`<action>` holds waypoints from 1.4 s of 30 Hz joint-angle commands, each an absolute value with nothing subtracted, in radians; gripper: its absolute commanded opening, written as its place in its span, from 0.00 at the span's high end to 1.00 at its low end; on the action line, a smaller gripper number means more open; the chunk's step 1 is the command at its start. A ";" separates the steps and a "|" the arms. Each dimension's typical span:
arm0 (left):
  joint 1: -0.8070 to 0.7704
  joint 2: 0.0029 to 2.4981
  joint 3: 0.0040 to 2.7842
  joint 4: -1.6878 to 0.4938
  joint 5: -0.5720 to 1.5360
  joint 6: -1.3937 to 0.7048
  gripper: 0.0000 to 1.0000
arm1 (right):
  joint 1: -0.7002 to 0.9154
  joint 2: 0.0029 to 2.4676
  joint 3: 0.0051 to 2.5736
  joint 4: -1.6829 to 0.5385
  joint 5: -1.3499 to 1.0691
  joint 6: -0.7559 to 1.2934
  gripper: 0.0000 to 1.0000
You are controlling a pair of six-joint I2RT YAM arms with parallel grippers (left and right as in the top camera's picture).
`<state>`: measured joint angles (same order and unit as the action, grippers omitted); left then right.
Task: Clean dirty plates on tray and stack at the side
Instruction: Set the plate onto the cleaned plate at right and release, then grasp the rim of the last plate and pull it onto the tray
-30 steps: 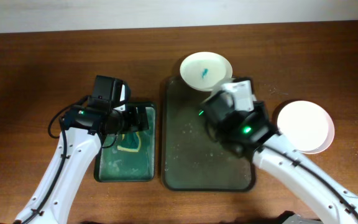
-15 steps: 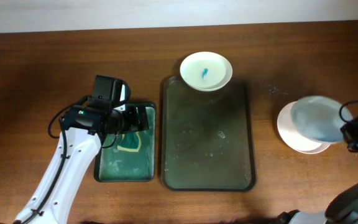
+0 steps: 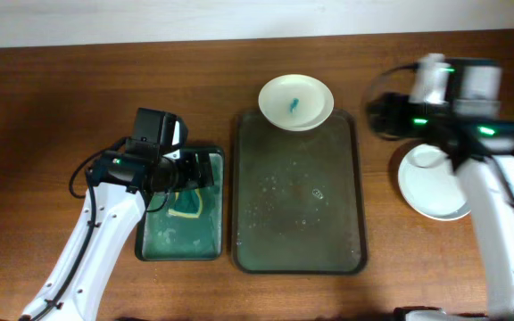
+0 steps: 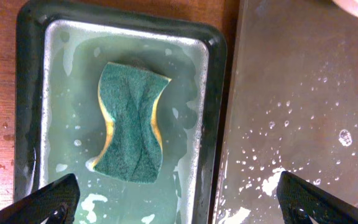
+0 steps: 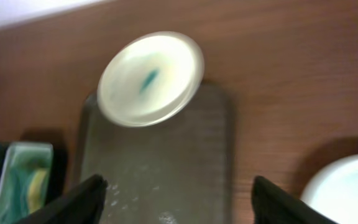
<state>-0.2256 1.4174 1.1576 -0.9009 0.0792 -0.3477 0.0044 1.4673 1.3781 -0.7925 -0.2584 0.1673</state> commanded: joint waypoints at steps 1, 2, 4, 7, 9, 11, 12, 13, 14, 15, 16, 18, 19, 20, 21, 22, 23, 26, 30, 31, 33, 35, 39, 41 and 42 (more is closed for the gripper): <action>-0.220 1.414 1.169 -0.902 0.086 -0.344 0.01 | 0.103 1.671 1.372 -0.683 -0.176 0.165 0.30; -0.220 1.414 1.168 -0.902 0.086 -0.344 0.01 | 0.113 1.746 1.372 -0.629 -0.184 0.211 0.33; -0.220 1.414 1.169 -0.902 0.086 -0.344 0.01 | 0.118 1.879 1.372 -0.530 -0.242 0.245 0.34; -0.220 1.414 1.169 -0.902 0.086 -0.343 0.01 | 0.118 2.023 1.372 -0.418 -0.282 0.244 0.35; -0.220 1.414 1.168 -0.902 0.086 -0.344 0.01 | 0.118 2.043 1.372 -0.412 -0.281 0.244 0.41; -0.220 1.414 1.169 -0.902 0.086 -0.344 0.01 | 0.118 2.043 1.372 -0.432 -0.281 0.244 0.69; -0.220 1.414 1.169 -0.902 0.086 -0.344 0.01 | 0.118 2.043 1.372 -0.449 -0.281 0.244 0.75; -0.220 1.414 1.168 -0.902 0.086 -0.344 0.01 | 0.118 2.043 1.372 -0.483 -0.281 0.244 0.86; -0.220 1.414 1.169 -0.902 0.086 -0.344 0.01 | 0.117 2.041 1.372 -0.505 -0.281 0.244 0.93; -0.220 1.414 1.169 -0.902 0.086 -0.344 0.00 | 0.117 2.038 1.372 -0.530 -0.281 0.244 0.96; -0.220 1.414 1.169 -0.902 0.086 -0.343 0.00 | 0.117 2.023 1.372 -0.579 -0.281 0.243 0.96; -0.220 1.414 1.168 -0.902 0.086 -0.344 0.01 | 0.117 1.969 1.372 -0.659 -0.281 0.211 0.96; -0.220 1.414 1.168 -0.902 0.086 -0.344 0.00 | 0.117 1.938 1.372 -0.677 -0.280 0.194 0.96; -0.220 1.414 1.169 -0.902 0.086 -0.343 0.01 | 0.116 1.918 1.372 -0.680 -0.281 0.195 0.96; -0.220 1.414 1.169 -0.902 0.086 -0.343 0.01 | 0.115 1.902 1.373 -0.667 -0.281 0.196 0.84; -0.220 1.414 1.169 -0.902 0.086 -0.344 0.01 | 0.112 1.896 1.375 -0.653 -0.282 0.200 0.45; -0.220 1.414 1.169 -0.902 0.086 -0.343 0.01 | 0.109 1.895 1.378 -0.633 -0.281 0.223 0.35; -0.220 1.414 1.169 -0.902 0.086 -0.344 0.01 | 0.097 1.932 1.378 -0.513 -0.281 0.458 0.35; -0.220 1.414 1.169 -0.902 0.086 -0.344 0.01 | 0.105 2.040 1.378 -0.373 -0.281 0.579 0.55; -0.220 1.414 1.169 -0.902 0.086 -0.344 0.01 | 0.104 2.060 1.378 -0.375 -0.281 0.579 0.56; -0.220 1.414 1.169 -0.902 0.086 -0.343 0.01 | 0.104 2.083 1.378 -0.392 -0.281 0.578 0.67; -0.220 1.414 1.169 -0.902 0.086 -0.344 0.01 | 0.104 2.082 1.378 -0.416 -0.278 0.577 0.96; -0.220 1.414 1.169 -0.902 0.086 -0.344 0.01 | 0.102 2.014 1.379 -0.514 -0.277 0.499 0.96; -0.220 1.414 1.169 -0.902 0.086 -0.344 0.01 | 0.102 1.916 1.379 -0.602 -0.277 0.418 0.96; -0.220 1.414 1.168 -0.902 0.086 -0.344 0.01 | 0.102 1.889 1.378 -0.634 -0.276 0.395 0.96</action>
<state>-0.2256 1.4174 1.1576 -0.9012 0.0792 -0.3477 0.1047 2.0186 1.3750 -0.5762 -0.2836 0.4946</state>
